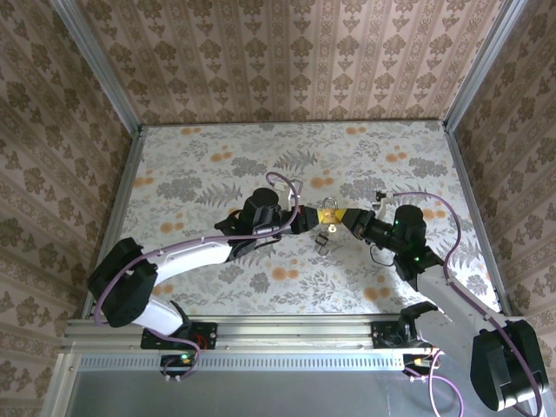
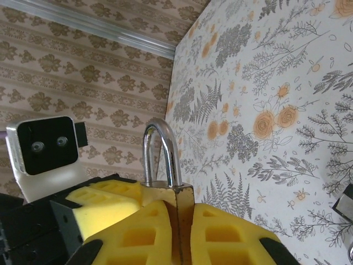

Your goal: Unlock with the key

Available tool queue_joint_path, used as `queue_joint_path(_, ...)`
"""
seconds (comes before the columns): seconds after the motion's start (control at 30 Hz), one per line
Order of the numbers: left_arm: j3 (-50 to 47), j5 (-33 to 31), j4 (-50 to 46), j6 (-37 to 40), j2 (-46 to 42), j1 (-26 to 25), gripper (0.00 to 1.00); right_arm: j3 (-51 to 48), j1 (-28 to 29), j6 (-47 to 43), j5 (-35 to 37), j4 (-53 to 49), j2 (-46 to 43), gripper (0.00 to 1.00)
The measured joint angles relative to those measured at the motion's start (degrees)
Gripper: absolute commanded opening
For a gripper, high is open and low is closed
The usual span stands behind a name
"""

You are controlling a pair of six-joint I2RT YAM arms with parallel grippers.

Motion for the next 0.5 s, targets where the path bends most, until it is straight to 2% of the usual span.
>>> queue_joint_path(0.27,-1.18,0.31,3.72,-2.73,2.34,0.02,0.39,-0.66,1.42,0.70,1.55,0.42,-0.35,0.00)
queue_joint_path(0.5,-1.60,0.72,7.91,-5.29,4.33,0.02,0.40,-1.20,1.42,1.05,2.95,0.85,-0.52,0.00)
